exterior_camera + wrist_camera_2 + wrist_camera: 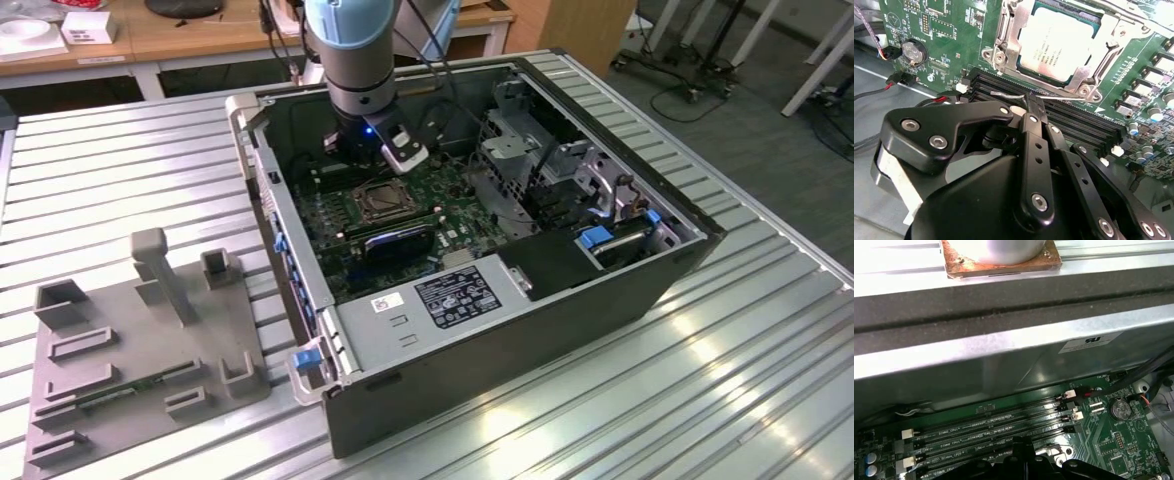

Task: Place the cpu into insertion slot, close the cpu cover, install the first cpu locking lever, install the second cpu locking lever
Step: 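Install the first cpu locking lever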

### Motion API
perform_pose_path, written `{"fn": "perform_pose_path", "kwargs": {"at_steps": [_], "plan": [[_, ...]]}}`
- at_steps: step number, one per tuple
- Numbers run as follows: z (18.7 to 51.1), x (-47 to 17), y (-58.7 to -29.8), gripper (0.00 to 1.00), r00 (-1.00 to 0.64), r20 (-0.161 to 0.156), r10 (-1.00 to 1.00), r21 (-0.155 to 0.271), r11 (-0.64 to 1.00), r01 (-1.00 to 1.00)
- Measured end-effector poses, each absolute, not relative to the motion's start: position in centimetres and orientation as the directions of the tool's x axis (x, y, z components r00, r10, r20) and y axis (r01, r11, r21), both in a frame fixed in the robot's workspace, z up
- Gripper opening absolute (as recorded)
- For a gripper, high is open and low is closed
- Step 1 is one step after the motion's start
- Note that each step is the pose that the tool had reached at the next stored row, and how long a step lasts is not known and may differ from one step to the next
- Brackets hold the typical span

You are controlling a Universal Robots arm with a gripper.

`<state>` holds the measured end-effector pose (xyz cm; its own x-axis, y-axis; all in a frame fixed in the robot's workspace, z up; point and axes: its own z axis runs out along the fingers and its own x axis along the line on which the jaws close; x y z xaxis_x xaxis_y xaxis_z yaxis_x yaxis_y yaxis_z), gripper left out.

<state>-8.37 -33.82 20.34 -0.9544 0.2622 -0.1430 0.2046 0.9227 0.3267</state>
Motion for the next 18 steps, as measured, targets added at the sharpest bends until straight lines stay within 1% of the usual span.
{"fn": "perform_pose_path", "kwargs": {"at_steps": [18], "plan": [[20.32, -8.39, -33.44, 0.11, -0.946, -0.143, 0.291, 0.326, 0.916, 0.233]]}}
